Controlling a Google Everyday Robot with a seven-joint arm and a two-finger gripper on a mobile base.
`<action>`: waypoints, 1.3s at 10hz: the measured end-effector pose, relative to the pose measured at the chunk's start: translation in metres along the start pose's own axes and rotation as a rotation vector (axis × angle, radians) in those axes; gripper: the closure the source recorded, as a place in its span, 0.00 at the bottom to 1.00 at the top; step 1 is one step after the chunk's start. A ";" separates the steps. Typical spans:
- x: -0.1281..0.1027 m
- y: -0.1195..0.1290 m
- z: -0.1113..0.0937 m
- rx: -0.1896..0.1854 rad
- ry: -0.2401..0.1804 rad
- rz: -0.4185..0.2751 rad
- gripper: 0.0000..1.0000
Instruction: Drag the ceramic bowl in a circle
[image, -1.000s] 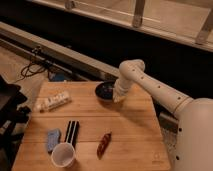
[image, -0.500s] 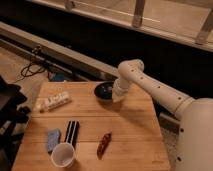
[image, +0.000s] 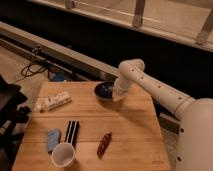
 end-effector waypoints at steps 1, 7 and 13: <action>0.022 -0.002 -0.005 0.003 0.010 0.045 1.00; 0.091 0.027 -0.021 -0.006 0.077 0.224 1.00; 0.050 0.106 -0.026 -0.078 0.086 0.187 1.00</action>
